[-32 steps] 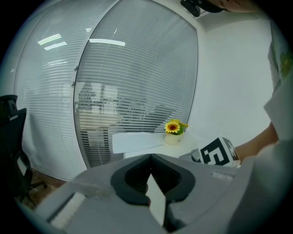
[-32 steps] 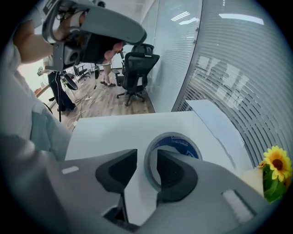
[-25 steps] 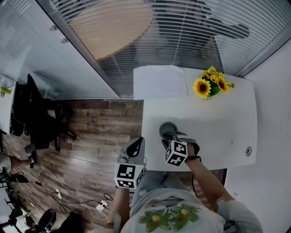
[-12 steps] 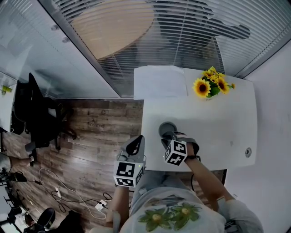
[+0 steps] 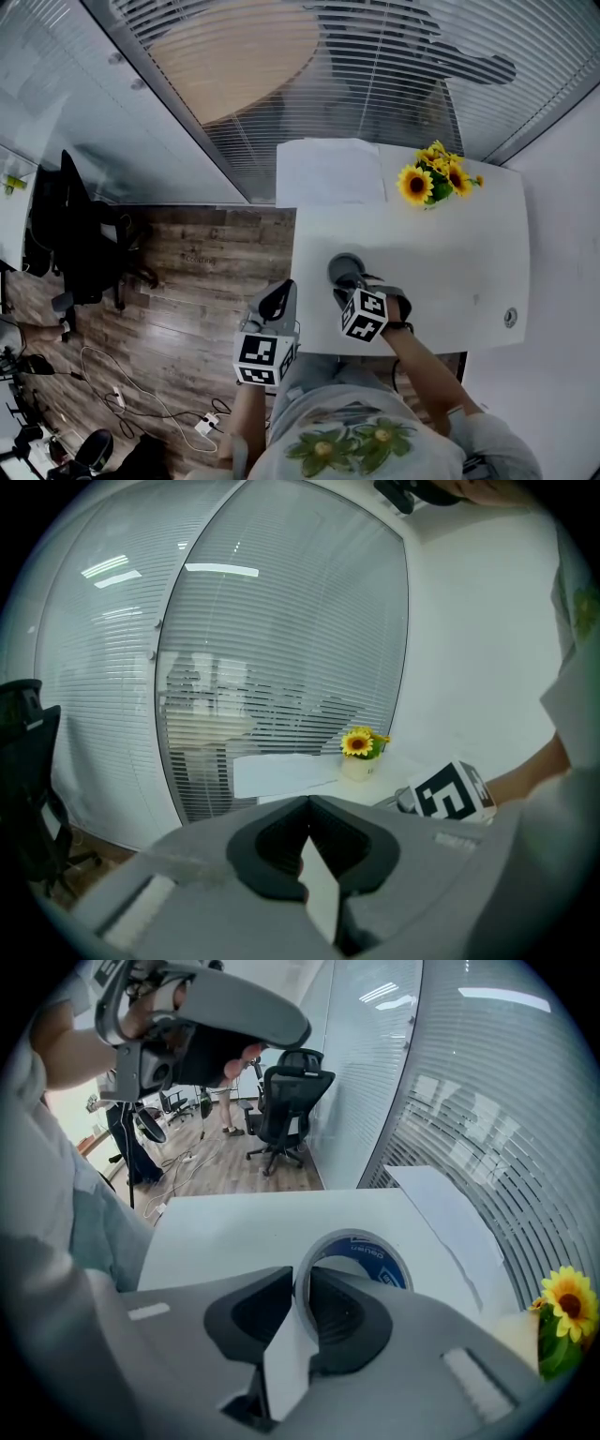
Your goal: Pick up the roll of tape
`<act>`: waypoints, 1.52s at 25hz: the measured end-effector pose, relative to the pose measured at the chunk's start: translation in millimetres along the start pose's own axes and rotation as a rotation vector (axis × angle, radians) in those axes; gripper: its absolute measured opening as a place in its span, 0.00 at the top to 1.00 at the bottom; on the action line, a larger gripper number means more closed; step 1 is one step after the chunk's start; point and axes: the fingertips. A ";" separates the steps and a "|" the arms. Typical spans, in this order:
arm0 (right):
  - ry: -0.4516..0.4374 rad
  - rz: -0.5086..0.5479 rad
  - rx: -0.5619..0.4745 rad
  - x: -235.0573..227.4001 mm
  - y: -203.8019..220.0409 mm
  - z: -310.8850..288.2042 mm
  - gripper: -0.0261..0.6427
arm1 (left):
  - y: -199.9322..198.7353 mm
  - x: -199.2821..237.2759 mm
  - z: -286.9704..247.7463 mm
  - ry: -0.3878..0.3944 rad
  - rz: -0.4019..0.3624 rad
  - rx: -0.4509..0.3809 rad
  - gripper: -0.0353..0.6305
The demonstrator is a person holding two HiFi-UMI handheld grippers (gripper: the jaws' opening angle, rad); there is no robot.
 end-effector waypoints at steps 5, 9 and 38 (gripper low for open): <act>0.000 -0.030 -0.019 -3.0 -2.7 2.3 0.87 | -3.1 1.0 -3.0 0.000 -0.005 -0.005 0.94; -0.007 -0.075 -0.046 -4.7 -5.6 4.8 0.86 | -2.1 0.1 -4.9 0.004 -0.008 0.000 0.94; -0.077 -0.587 -0.345 -5.6 -39.7 39.6 0.86 | -4.6 -11.6 3.3 0.037 -0.015 -0.010 0.94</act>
Point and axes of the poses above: the fingertips, and each gripper's own axes: z backward along the fingers, x to its left, y out of its underside, and after that the axes turned 10 degrees about -x, right-handed
